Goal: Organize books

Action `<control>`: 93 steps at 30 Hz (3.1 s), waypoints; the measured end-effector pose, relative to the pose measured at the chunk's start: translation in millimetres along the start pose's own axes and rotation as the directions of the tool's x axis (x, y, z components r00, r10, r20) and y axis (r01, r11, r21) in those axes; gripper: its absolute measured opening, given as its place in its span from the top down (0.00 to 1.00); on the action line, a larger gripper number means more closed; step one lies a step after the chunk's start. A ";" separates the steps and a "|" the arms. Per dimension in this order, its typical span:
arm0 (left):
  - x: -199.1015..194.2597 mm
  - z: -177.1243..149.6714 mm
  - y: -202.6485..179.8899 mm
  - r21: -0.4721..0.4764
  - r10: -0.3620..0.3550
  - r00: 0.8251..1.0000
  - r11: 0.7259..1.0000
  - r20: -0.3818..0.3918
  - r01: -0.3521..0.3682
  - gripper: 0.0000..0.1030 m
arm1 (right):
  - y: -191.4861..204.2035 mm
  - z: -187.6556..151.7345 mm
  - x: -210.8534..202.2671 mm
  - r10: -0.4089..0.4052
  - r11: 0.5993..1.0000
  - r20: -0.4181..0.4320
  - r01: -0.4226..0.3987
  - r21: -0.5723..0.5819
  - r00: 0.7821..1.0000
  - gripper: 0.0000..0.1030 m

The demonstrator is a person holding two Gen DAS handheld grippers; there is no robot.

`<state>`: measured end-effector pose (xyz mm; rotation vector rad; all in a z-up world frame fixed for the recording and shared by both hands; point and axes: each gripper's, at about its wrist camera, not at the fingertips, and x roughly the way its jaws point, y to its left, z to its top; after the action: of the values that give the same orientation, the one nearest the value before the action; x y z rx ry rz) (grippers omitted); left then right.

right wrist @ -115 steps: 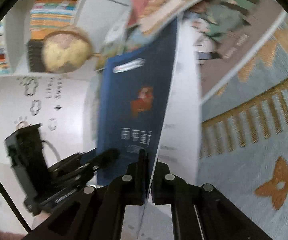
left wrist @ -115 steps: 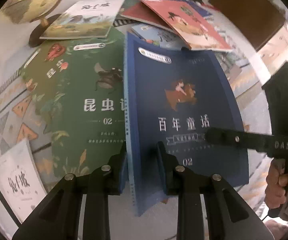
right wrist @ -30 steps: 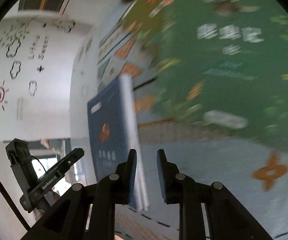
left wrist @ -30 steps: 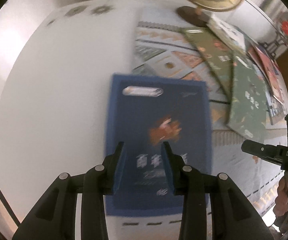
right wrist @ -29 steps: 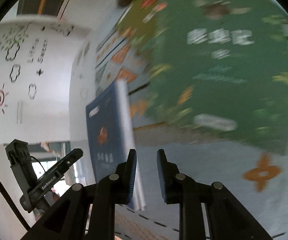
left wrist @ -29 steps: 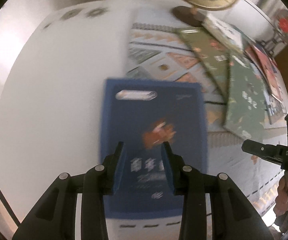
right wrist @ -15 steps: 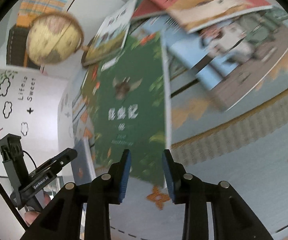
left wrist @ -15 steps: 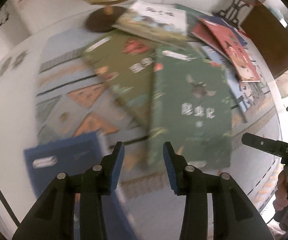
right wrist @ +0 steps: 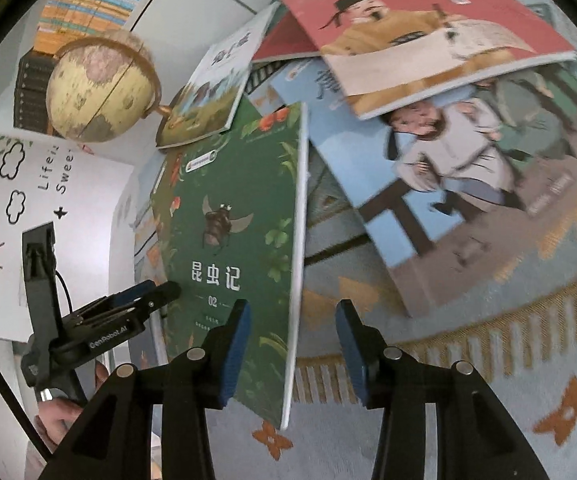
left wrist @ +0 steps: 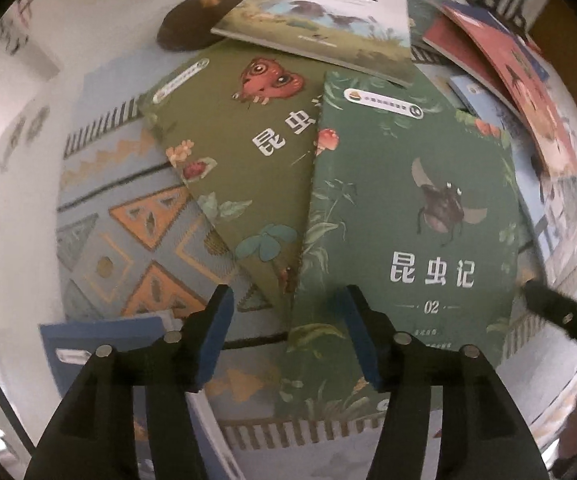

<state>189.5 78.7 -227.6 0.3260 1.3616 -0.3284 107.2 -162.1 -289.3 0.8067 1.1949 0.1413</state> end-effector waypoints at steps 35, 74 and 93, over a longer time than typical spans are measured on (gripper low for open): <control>7.0 -56.2 -62.3 0.070 -0.040 0.998 0.997 -0.047 0.044 0.37 | -36.5 -38.4 -12.7 0.415 0.906 -0.075 -0.404 0.125 0.907 0.56; -87.1 -77.6 -29.0 -0.002 -0.149 0.982 0.989 0.118 0.151 0.71 | 61.3 -48.8 -71.4 0.264 0.937 -0.081 -0.275 -0.216 0.961 0.93; -129.8 -120.4 73.9 -0.199 -0.093 0.972 0.970 0.217 0.138 0.71 | 164.4 -66.0 -28.0 0.311 0.856 -0.197 -0.364 -0.368 0.930 0.92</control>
<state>89.5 200.8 -118.7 0.0316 1.1999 -0.3016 89.4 -26.0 -173.8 0.6428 1.0850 0.7192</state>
